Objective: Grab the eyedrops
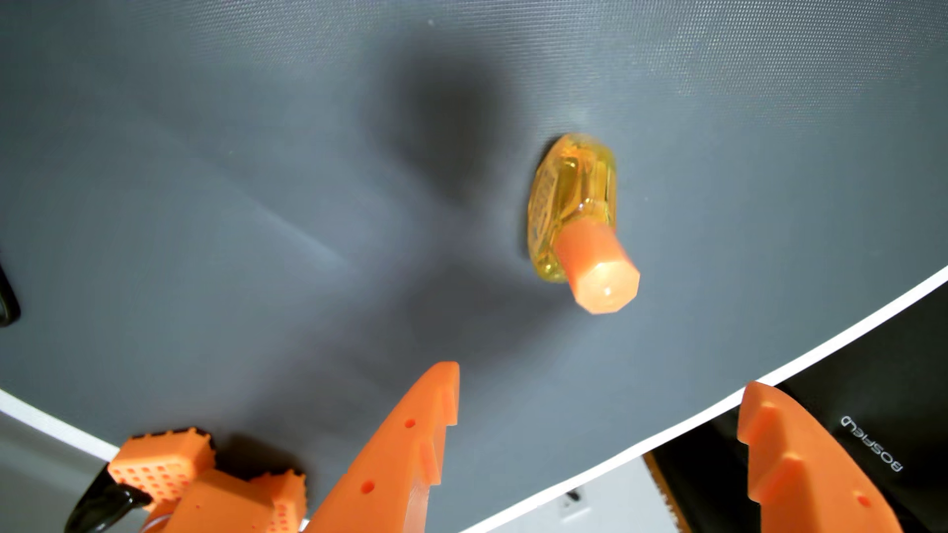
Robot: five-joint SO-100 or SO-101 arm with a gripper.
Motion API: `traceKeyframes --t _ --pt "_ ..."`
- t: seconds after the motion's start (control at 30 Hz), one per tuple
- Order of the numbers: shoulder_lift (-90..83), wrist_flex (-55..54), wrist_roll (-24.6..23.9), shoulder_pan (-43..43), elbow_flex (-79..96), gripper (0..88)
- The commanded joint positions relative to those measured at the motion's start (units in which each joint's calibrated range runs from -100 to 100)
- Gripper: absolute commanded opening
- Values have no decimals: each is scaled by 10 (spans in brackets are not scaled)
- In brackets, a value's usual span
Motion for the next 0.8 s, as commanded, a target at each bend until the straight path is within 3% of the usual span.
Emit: traceKeyframes --t 0.0,0.77 --pt "4 -14 -10 1 -28 323" --pt "100 -117 -23 -17 13 317"
